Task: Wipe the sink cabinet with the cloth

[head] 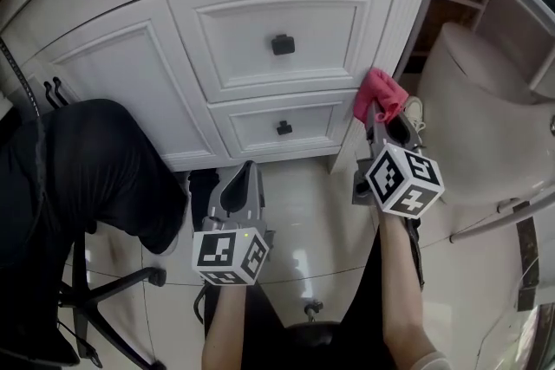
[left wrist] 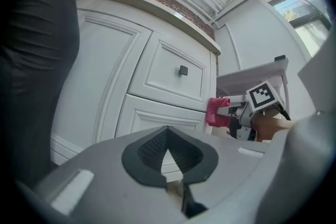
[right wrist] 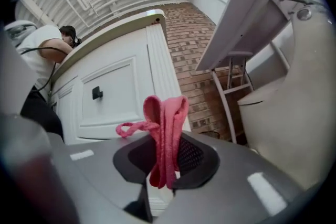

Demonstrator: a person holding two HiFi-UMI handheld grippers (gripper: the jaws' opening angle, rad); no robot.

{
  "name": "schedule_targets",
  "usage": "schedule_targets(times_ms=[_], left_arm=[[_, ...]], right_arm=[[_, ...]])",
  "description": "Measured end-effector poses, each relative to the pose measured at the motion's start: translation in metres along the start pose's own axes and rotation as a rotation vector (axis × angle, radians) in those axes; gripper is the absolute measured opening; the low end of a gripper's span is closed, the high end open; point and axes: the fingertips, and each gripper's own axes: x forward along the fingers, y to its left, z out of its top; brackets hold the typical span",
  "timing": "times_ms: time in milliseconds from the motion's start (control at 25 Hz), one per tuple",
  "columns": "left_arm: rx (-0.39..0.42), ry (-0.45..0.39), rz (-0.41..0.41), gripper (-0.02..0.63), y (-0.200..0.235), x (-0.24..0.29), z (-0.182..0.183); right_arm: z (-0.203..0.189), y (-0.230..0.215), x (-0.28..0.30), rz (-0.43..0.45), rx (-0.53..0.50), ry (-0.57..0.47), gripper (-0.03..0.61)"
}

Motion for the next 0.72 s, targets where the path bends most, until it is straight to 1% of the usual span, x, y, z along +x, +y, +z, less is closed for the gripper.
schedule_targets(times_ms=[120,280,400,480,560,600,720], left_arm=[[-0.009,0.000,0.024,0.014,0.009,-0.005,-0.004],[-0.026,-0.015,0.065,0.015,0.031,-0.021,-0.005],[-0.031,-0.040,0.107,0.014,0.054,-0.036,-0.001],[-0.037,-0.046,0.137,0.014,0.069,-0.043,0.001],[-0.035,-0.041,0.152,0.014,0.080,-0.046,-0.003],[-0.031,-0.036,0.154,0.014,0.085,-0.047,-0.006],[-0.036,-0.011,0.169,0.014,0.092,-0.046,-0.012]], right_arm=[[-0.014,0.053,-0.009,0.127,0.015,0.000,0.063],[-0.053,0.141,-0.011,0.331,0.026,0.051,0.063],[-0.089,0.202,-0.002,0.464,-0.012,0.100,0.063],[-0.114,0.237,0.006,0.541,-0.058,0.133,0.063],[-0.133,0.261,0.013,0.589,-0.102,0.156,0.063],[-0.140,0.268,0.016,0.599,-0.115,0.165,0.063],[-0.154,0.266,0.027,0.580,-0.147,0.184,0.063]])
